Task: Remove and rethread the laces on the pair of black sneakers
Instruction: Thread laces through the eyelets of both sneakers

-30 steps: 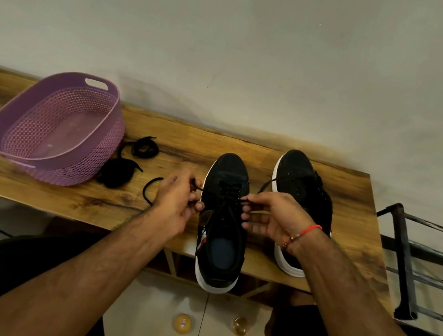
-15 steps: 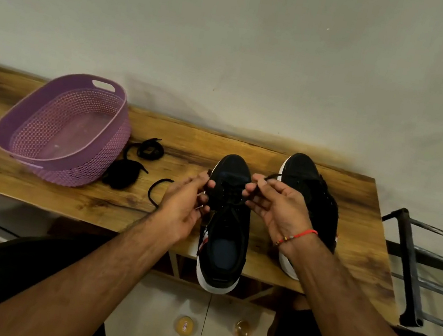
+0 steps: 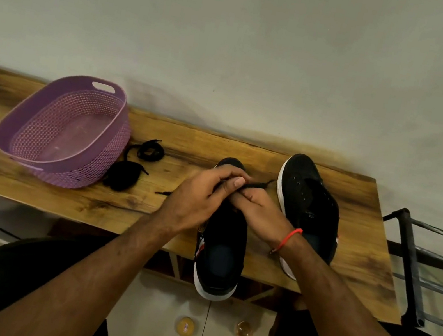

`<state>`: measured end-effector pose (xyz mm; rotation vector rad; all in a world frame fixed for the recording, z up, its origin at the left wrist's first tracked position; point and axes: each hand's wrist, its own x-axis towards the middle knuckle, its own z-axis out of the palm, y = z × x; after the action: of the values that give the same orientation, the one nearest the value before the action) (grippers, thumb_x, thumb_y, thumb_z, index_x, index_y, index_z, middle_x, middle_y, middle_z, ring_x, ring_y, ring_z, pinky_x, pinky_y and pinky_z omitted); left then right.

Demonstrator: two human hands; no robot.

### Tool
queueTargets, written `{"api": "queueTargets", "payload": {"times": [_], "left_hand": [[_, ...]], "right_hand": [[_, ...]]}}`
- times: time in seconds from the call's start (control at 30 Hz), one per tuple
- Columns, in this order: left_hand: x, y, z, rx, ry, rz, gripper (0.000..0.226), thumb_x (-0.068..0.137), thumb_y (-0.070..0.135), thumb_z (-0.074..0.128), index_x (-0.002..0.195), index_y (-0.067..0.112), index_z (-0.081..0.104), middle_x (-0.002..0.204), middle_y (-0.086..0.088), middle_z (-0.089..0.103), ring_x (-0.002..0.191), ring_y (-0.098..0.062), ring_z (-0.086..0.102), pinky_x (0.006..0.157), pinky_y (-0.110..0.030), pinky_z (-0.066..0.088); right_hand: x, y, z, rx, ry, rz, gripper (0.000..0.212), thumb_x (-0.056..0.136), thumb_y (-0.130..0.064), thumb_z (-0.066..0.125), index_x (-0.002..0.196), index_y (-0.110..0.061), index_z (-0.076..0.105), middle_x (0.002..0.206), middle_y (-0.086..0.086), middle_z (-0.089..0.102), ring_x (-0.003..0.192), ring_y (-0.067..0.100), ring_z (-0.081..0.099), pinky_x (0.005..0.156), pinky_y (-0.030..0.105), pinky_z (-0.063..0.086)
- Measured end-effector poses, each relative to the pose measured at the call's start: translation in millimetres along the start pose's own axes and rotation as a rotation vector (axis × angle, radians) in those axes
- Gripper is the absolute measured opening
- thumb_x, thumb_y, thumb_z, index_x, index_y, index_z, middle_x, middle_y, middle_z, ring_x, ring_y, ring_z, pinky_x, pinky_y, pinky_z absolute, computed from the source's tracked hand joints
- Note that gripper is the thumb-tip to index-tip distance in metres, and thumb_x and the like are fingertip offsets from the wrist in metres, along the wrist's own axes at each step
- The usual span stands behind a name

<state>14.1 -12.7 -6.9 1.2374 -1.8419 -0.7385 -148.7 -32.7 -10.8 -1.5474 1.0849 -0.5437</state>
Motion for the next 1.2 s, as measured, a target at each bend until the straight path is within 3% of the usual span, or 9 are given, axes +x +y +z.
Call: {"api": "queueTargets", "payload": {"times": [0.07, 0.13, 0.2, 0.3, 0.37, 0.43, 0.63, 0.93, 1.2], "left_hand": [[-2.1, 2.1, -12.3, 0.224, 0.01, -0.076, 0.045, 0.103, 0.054, 0.04, 0.123, 0.025, 0.067, 0.102, 0.011, 0.073, 0.09, -0.001, 0.067, 0.077, -0.032, 0.058], [-2.7, 5.1, -24.9, 0.466, 0.076, -0.135, 0.056, 0.097, 0.067, 0.03, 0.118, 0.032, 0.069, 0.087, 0.012, 0.072, 0.075, -0.005, 0.066, 0.061, -0.03, 0.055], [-0.5, 3.0, -38.4, 0.559, 0.069, -0.229, 0.042, 0.097, 0.064, 0.042, 0.109, 0.035, 0.07, 0.082, 0.012, 0.071, 0.076, -0.008, 0.066, 0.063, -0.03, 0.054], [1.4, -10.0, -50.3, 0.665, -0.271, -0.474, 0.024, 0.091, 0.058, 0.061, 0.09, 0.036, 0.068, 0.075, 0.014, 0.068, 0.078, -0.005, 0.065, 0.073, -0.035, 0.057], [0.1, -19.4, -47.2, 0.58, -0.374, -0.512, 0.017, 0.09, 0.052, 0.068, 0.084, 0.036, 0.068, 0.08, 0.015, 0.069, 0.085, -0.004, 0.063, 0.077, -0.036, 0.056], [-0.1, -23.2, -38.3, 0.36, -0.288, -0.43, 0.005, 0.094, 0.04, 0.067, 0.091, 0.037, 0.071, 0.094, 0.016, 0.07, 0.093, -0.005, 0.064, 0.085, -0.037, 0.056], [2.9, -10.6, -24.4, -0.085, -0.206, -0.427, 0.009, 0.09, 0.024, 0.074, 0.098, 0.027, 0.075, 0.084, 0.006, 0.076, 0.081, -0.009, 0.072, 0.075, -0.028, 0.059], [1.2, -20.0, -12.3, -0.128, -0.182, -0.431, 0.02, 0.08, 0.025, 0.084, 0.091, 0.023, 0.067, 0.07, 0.005, 0.07, 0.063, -0.006, 0.065, 0.055, -0.027, 0.055], [-2.8, -16.0, -3.4, 0.013, -0.178, -0.289, 0.016, 0.086, 0.034, 0.077, 0.1, 0.028, 0.071, 0.085, 0.011, 0.069, 0.076, 0.003, 0.063, 0.063, -0.012, 0.049]], "right_hand": [[-0.3, -0.6, -3.9, -0.003, 0.014, 0.044, 0.051, 0.093, -0.054, 0.054, 0.068, -0.009, 0.06, 0.071, 0.015, 0.055, 0.067, 0.031, 0.049, 0.066, 0.045, 0.036], [1.3, 0.0, -5.6, -0.042, 0.074, 0.043, 0.043, 0.098, -0.042, 0.056, 0.066, -0.016, 0.062, 0.075, 0.015, 0.065, 0.073, 0.037, 0.058, 0.072, 0.049, 0.046], [3.2, 2.1, -6.8, -0.011, 0.12, 0.04, 0.035, 0.098, -0.032, 0.06, 0.069, -0.014, 0.068, 0.086, 0.012, 0.073, 0.087, 0.033, 0.068, 0.085, 0.051, 0.052], [2.8, 3.2, -8.1, 0.129, 0.146, 0.04, 0.014, 0.096, -0.017, 0.064, 0.088, -0.01, 0.072, 0.078, 0.001, 0.072, 0.079, 0.015, 0.067, 0.083, 0.032, 0.055], [1.8, 2.4, -10.1, 0.187, 0.136, 0.047, 0.008, 0.095, -0.009, 0.064, 0.096, -0.009, 0.071, 0.079, 0.003, 0.072, 0.075, 0.012, 0.067, 0.077, 0.023, 0.056], [1.8, 2.5, -12.3, 0.191, 0.115, 0.044, 0.01, 0.094, -0.006, 0.063, 0.101, -0.007, 0.07, 0.082, 0.007, 0.073, 0.074, 0.01, 0.068, 0.073, 0.019, 0.055], [0.9, 4.5, -15.6, 0.107, 0.146, 0.012, 0.01, 0.093, -0.011, 0.067, 0.096, -0.015, 0.075, 0.093, 0.003, 0.075, 0.095, 0.016, 0.07, 0.093, 0.035, 0.056], [0.6, 0.1, -14.6, 0.155, 0.208, 0.004, 0.012, 0.082, -0.007, 0.078, 0.089, -0.016, 0.075, 0.086, 0.0, 0.075, 0.09, 0.017, 0.071, 0.093, 0.047, 0.056], [-2.5, -2.7, -14.4, 0.13, 0.181, -0.042, 0.014, 0.08, -0.007, 0.078, 0.091, -0.015, 0.076, 0.096, 0.005, 0.076, 0.1, 0.017, 0.071, 0.096, 0.039, 0.055]]}}
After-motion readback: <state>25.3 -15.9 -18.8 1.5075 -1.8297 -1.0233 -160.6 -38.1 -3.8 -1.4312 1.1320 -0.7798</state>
